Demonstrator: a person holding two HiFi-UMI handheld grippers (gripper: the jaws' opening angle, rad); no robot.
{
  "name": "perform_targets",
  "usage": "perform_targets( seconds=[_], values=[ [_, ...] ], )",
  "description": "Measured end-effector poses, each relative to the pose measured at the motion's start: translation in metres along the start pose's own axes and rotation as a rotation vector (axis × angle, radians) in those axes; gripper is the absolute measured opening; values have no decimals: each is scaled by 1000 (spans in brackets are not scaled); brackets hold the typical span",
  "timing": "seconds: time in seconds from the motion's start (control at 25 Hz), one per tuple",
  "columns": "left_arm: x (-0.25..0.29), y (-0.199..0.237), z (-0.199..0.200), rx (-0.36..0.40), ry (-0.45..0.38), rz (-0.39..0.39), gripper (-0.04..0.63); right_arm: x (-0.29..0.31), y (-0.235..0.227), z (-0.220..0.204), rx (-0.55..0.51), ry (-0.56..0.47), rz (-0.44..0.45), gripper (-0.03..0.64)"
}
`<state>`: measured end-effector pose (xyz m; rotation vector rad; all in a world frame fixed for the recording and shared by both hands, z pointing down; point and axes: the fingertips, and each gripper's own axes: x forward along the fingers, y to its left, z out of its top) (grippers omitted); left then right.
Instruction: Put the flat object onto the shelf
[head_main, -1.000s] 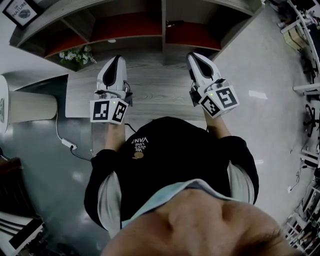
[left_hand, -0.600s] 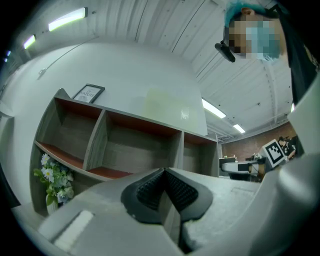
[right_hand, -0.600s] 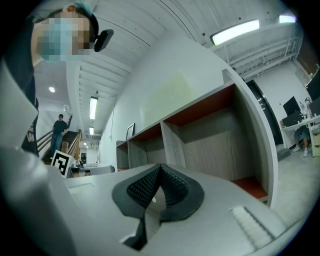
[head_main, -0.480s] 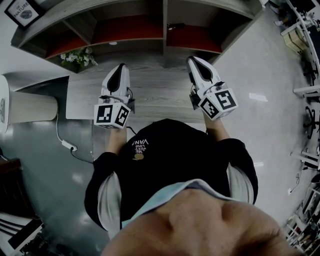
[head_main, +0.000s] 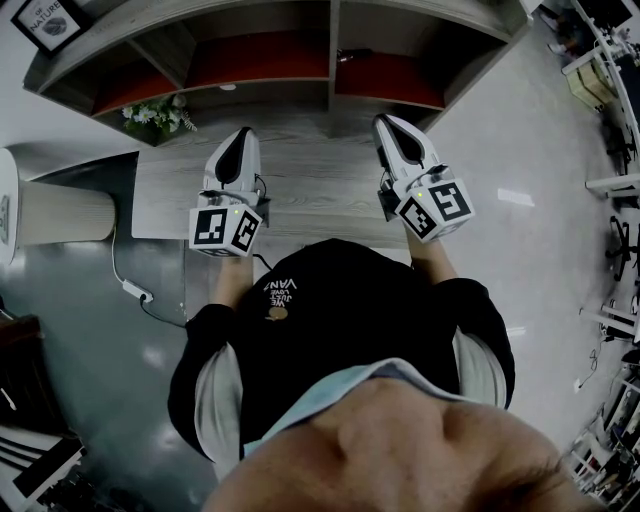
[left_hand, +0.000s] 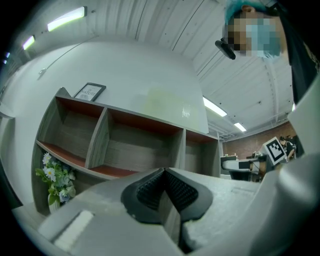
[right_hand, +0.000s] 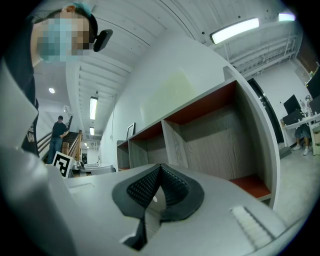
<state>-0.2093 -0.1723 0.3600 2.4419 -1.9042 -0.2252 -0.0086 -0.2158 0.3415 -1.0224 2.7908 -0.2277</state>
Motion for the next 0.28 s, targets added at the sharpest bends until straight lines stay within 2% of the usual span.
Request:
perform_targets(
  seconds=[0.28],
  values=[
    [-3,1,-3,-7,9,0,2,0,3,-3,14,7,-1,0]
  ],
)
